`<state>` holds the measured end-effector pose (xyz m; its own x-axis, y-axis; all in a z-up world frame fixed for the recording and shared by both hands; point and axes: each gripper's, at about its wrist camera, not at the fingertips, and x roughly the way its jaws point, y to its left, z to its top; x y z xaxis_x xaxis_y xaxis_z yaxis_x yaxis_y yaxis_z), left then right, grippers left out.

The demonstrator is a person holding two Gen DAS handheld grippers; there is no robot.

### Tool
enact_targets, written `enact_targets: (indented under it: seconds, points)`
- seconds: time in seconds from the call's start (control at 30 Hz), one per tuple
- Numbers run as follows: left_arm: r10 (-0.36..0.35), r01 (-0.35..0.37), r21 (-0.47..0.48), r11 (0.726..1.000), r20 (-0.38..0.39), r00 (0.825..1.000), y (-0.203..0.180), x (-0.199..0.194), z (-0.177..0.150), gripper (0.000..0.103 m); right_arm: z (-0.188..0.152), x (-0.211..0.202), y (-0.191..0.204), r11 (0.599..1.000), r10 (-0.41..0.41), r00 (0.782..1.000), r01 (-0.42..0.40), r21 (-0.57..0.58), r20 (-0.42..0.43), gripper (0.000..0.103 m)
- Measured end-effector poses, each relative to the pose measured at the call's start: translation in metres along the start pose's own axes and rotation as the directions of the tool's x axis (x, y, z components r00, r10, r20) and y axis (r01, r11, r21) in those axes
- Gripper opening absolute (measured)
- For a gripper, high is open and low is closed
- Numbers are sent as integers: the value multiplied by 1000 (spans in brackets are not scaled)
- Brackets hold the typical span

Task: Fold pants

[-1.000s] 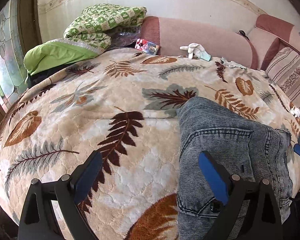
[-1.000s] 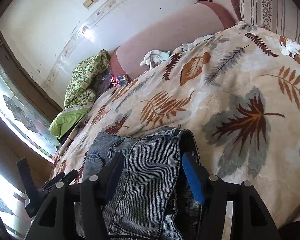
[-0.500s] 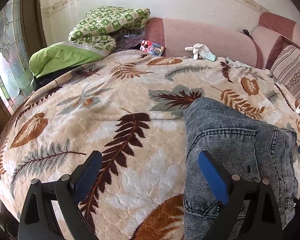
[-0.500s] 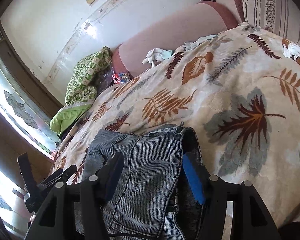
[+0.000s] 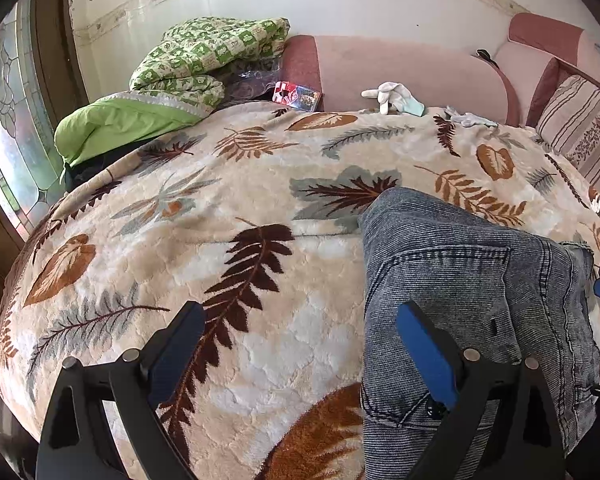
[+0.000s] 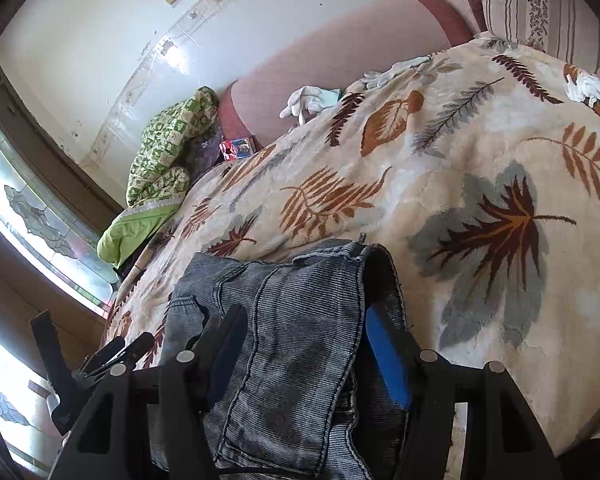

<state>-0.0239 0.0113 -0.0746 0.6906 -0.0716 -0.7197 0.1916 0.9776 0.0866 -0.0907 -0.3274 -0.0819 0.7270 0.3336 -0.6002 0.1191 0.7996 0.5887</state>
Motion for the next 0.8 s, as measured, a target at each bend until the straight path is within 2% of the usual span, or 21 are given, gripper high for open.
enact_targets:
  seconds: [0.8]
  points:
    - [-5, 5, 45, 999, 3, 1000, -10, -2, -4, 97, 0, 1, -4, 1000, -3, 1000, 3, 14, -16, 66]
